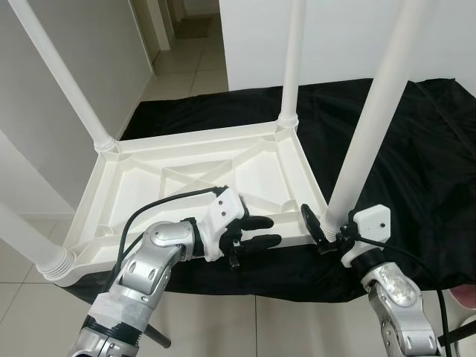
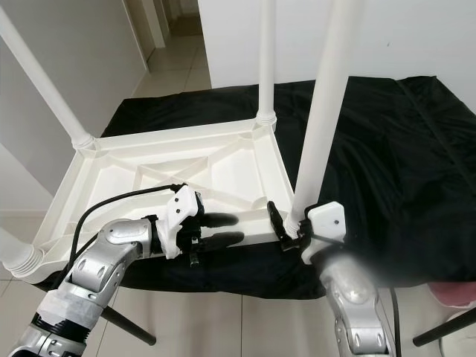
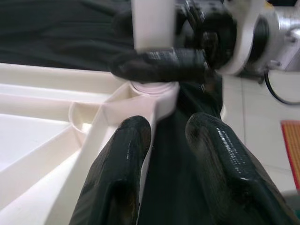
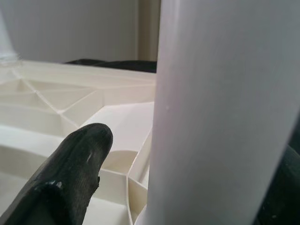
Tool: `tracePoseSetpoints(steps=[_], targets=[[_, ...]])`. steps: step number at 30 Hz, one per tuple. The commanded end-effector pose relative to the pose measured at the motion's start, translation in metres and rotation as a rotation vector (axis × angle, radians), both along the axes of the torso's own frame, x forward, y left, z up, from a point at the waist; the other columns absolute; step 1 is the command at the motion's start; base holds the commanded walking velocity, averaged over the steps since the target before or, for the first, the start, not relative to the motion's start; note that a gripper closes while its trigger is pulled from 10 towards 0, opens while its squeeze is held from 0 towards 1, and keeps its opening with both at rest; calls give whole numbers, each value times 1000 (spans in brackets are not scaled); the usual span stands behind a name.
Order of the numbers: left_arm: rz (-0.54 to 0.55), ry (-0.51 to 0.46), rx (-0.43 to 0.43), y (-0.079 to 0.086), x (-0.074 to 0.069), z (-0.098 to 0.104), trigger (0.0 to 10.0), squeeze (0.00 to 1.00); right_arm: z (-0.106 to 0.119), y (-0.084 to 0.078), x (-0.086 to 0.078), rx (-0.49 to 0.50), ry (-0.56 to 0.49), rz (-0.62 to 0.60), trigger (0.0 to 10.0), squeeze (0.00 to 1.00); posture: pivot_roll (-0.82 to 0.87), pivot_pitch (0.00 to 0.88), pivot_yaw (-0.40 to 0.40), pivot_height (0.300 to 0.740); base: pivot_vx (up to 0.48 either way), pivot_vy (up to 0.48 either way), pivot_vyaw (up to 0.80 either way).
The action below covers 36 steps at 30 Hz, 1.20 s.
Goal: Building children table
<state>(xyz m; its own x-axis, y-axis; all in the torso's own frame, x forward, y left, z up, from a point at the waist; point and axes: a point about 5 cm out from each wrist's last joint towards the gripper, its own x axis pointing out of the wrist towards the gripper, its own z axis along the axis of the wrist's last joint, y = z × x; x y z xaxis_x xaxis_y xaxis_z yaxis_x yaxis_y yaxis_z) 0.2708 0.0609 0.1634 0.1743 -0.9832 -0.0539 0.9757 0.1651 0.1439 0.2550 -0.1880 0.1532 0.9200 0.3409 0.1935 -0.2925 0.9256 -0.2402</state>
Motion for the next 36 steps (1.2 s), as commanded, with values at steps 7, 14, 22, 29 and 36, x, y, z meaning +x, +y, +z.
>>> tracePoseSetpoints(steps=[7,14,22,29,36], targets=[[270,97,-161,1,2,2,10000,0,4,-7,8,-45,8,18,10000,0,-112,70,87,740,0,0,0],[277,57,-141,-1,3,10,10000,0,6,-9,11,-34,1,51,3843,0,-70,91,77,740,0,0,0],[300,93,-180,3,-4,12,10000,0,2,-10,13,-48,22,60,2431,0,-53,95,75,740,0,0,0],[260,109,-139,-4,-13,5,10000,0,-2,-12,13,-58,40,50,10000,0,-53,89,77,740,0,0,0],[242,115,-114,-8,-12,4,10000,0,0,-14,14,-31,39,27,10000,0,-66,92,67,740,0,0,0]])
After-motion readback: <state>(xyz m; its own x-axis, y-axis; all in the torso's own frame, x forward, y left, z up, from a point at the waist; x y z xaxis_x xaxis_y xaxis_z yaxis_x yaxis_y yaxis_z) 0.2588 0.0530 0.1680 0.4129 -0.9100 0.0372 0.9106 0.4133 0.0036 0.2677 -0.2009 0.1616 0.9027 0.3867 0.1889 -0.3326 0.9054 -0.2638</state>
